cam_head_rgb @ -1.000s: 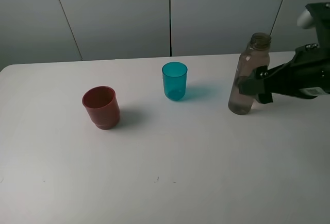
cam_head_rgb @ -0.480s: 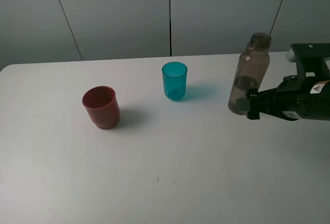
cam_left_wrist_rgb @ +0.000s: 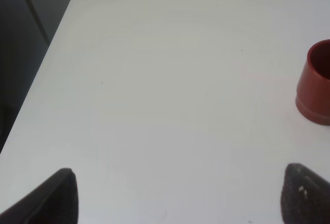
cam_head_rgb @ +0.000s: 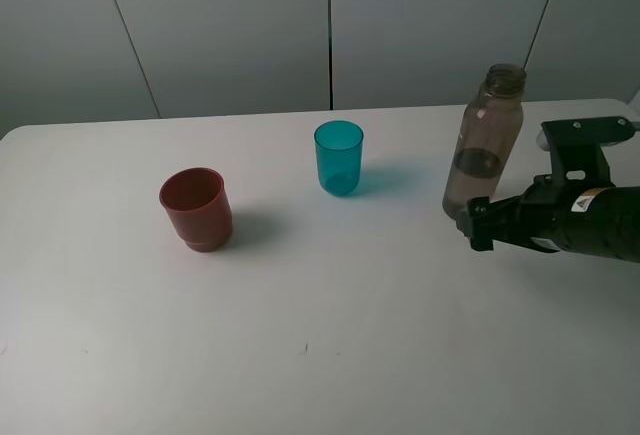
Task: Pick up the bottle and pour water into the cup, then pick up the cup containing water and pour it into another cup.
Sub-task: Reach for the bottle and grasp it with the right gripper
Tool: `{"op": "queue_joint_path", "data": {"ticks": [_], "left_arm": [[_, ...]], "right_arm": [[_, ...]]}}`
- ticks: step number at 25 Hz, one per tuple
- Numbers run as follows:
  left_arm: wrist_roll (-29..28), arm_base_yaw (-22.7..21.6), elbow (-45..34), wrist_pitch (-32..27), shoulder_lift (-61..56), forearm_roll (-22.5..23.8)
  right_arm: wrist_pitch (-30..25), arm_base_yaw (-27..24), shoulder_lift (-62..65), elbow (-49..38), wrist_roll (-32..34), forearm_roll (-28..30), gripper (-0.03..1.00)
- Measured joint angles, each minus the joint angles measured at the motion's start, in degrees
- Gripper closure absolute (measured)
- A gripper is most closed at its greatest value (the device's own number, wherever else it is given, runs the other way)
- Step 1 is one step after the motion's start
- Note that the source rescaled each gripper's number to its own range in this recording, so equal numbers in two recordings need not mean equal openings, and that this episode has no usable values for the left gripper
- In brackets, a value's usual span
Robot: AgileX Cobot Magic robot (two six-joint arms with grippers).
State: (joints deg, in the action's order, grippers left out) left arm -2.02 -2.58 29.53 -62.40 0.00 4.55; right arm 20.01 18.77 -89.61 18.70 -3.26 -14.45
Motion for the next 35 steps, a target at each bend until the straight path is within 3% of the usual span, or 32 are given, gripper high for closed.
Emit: {"op": "queue_joint_path", "data": {"ticks": [12, 35], "left_arm": [[0.0, 0.0, 0.0, 0.0, 0.0, 0.0], [-0.3, 0.0, 0.0, 0.0, 0.0, 0.0]], "right_arm": [[19.0, 0.0, -9.2, 0.0, 1.3, 0.5, -0.03], [33.0, 0.0, -16.2, 0.1, 3.7, 3.1, -0.03]]}}
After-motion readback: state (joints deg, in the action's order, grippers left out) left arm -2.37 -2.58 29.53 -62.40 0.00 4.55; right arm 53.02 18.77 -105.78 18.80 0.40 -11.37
